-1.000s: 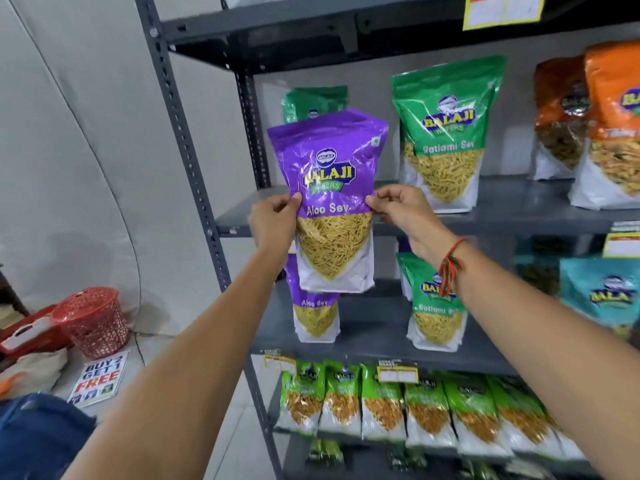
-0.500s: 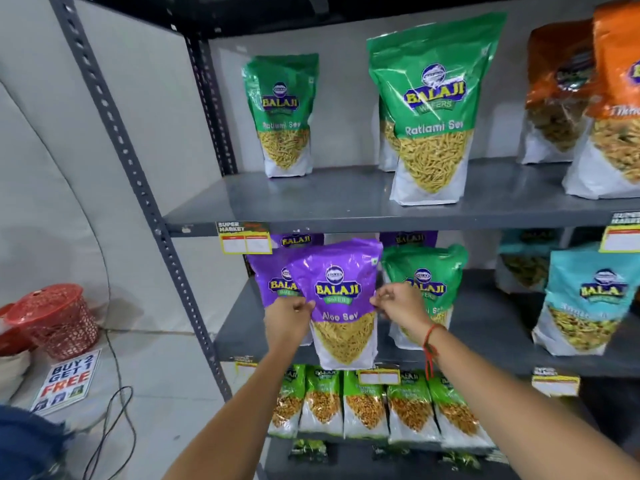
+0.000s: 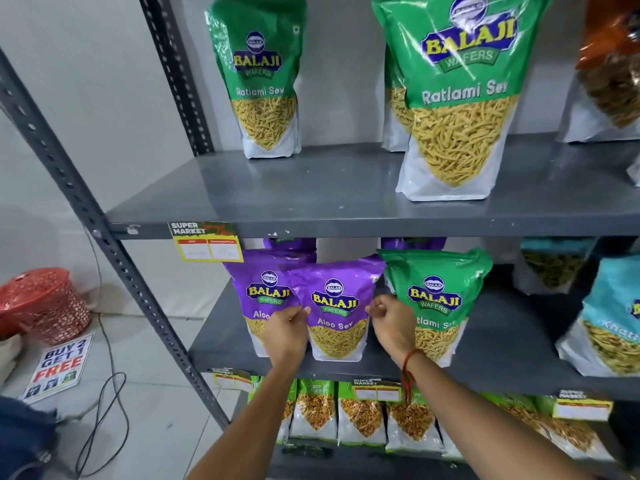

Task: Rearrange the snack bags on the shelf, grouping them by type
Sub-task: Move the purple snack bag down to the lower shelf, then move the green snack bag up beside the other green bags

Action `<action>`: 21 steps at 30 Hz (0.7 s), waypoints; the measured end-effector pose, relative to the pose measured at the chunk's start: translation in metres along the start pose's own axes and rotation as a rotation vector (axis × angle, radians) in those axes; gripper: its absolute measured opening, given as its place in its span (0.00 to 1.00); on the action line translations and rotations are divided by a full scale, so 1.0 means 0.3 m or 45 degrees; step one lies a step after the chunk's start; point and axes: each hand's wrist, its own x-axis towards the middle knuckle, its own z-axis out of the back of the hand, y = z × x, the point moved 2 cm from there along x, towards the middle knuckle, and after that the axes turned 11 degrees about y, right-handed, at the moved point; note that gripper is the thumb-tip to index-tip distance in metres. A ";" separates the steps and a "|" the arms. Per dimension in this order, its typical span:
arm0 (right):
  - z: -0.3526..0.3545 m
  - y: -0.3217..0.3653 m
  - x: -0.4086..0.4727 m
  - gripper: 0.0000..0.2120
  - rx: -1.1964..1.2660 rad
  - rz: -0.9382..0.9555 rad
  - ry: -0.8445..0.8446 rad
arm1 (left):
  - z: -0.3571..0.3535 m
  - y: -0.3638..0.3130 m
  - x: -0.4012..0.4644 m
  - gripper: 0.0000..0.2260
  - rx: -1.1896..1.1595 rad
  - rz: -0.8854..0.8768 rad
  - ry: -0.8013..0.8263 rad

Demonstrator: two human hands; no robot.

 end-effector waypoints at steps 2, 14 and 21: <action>-0.005 -0.002 -0.008 0.04 0.007 0.007 0.000 | -0.001 0.002 -0.008 0.15 -0.029 -0.007 0.002; 0.194 -0.114 -0.152 0.06 0.242 0.038 -0.194 | -0.194 -0.245 -0.182 0.04 -0.269 -0.303 0.118; 0.372 -0.350 -0.176 0.11 0.295 -0.302 -0.398 | -0.413 -0.256 -0.179 0.17 -0.014 -0.186 0.435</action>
